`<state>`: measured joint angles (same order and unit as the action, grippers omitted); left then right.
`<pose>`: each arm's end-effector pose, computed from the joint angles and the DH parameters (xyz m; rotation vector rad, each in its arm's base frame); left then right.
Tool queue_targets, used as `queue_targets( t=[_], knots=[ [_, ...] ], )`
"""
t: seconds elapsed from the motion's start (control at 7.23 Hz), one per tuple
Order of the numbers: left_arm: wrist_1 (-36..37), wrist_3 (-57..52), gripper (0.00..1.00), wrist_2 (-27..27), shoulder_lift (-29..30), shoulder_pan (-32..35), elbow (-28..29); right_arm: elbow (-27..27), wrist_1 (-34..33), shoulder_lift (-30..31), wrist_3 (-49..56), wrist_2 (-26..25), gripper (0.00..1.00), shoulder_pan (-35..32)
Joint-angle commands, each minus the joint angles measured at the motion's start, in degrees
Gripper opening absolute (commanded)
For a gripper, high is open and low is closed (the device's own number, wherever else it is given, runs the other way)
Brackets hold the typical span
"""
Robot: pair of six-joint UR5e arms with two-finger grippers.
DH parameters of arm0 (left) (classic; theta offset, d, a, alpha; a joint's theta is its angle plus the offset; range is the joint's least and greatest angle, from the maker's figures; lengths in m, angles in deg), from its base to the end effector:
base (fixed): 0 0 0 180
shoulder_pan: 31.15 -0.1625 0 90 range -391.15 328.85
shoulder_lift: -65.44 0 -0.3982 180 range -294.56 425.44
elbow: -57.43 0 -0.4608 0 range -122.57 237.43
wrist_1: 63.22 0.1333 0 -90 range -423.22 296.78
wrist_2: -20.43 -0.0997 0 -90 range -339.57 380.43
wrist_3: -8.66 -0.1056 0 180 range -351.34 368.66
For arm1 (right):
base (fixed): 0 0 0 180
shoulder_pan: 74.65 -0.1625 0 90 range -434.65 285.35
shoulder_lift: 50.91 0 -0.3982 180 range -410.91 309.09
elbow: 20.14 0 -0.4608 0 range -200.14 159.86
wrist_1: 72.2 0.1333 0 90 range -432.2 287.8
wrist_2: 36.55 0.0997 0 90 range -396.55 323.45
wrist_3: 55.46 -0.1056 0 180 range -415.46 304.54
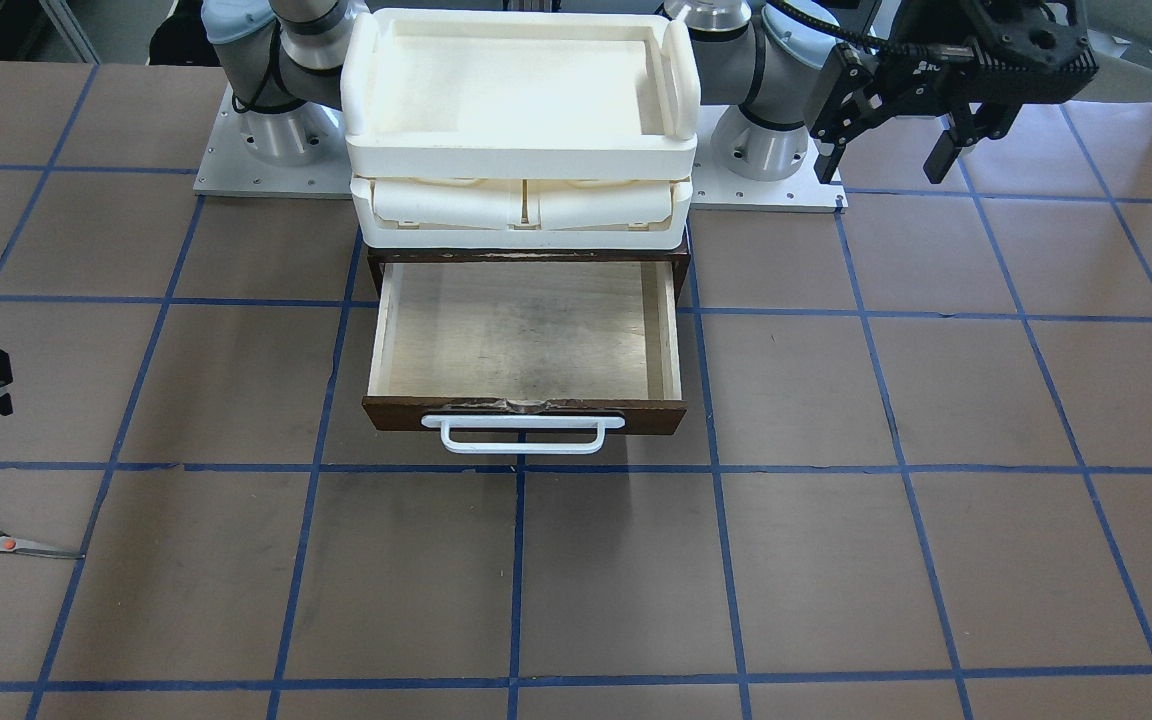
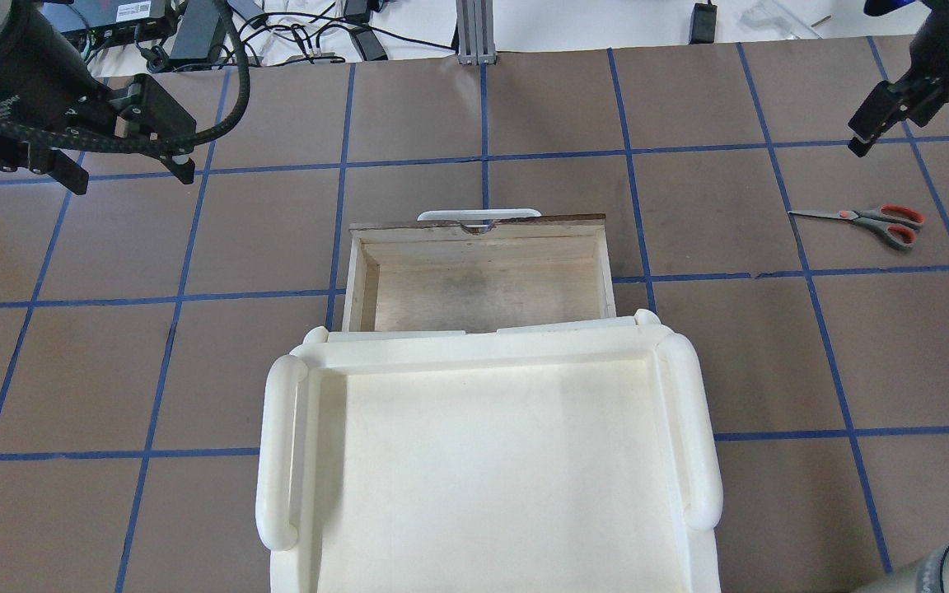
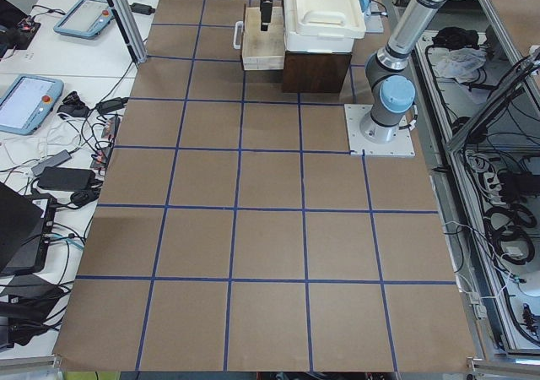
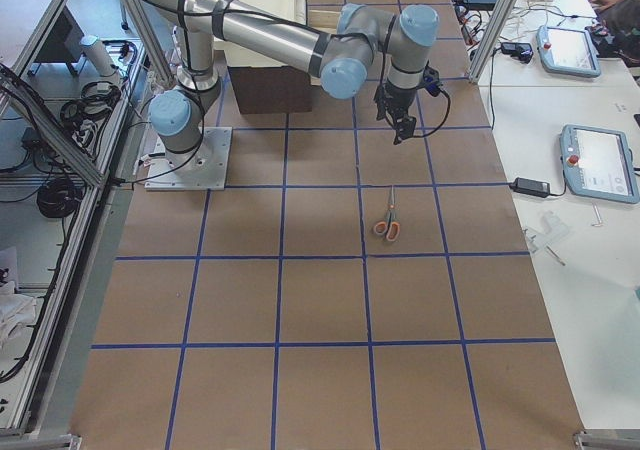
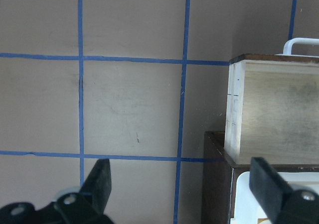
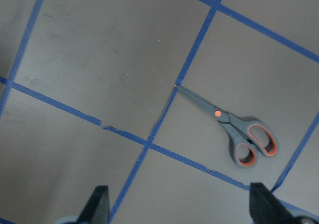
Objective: Put scissors in drawer and close it
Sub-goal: 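Lower the right gripper and close it on the scissors handle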
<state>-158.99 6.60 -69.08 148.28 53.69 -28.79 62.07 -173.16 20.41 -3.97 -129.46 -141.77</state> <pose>-0.0876 -0.5216 0.5489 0.0842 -3.1344 0.1421 -0.1465 -0.6761 0.3473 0.7659 -3.0039 -0.0461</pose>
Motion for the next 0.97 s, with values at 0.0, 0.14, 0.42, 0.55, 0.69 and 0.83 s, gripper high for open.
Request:
queue_targets(
  t=[0.0, 0.14, 0.42, 0.55, 0.69, 0.83],
  knots=[
    [0.05, -0.05, 1.0, 0.04, 0.04, -0.03, 0.0, -0.04, -5.46, -4.15, 8.79, -0.43, 1.0, 2.43],
    [0.05, -0.05, 1.0, 0.04, 0.04, -0.03, 0.0, 0.05, -9.31, -7.3, 12.37, -0.35, 1.0, 3.04],
    [0.05, 0.04, 1.0, 0.04, 0.04, -0.03, 0.0, 0.14, -12.08, -10.39, 29.45, 0.27, 1.0, 4.71],
    [0.05, 0.04, 1.0, 0.04, 0.04, -0.03, 0.0, 1.79, -13.12, -11.45, 41.2, 0.44, 1.0, 4.98],
    [0.05, 0.04, 1.0, 0.04, 0.04, -0.03, 0.0, 3.81, -17.22, -11.55, 43.58, 0.62, 1.0, 5.5],
    [0.05, 0.04, 1.0, 0.04, -0.05, -0.03, 0.0, 5.57, -18.48, -11.55, 49.87, 4.28, 1.0, 6.03]
  ],
)
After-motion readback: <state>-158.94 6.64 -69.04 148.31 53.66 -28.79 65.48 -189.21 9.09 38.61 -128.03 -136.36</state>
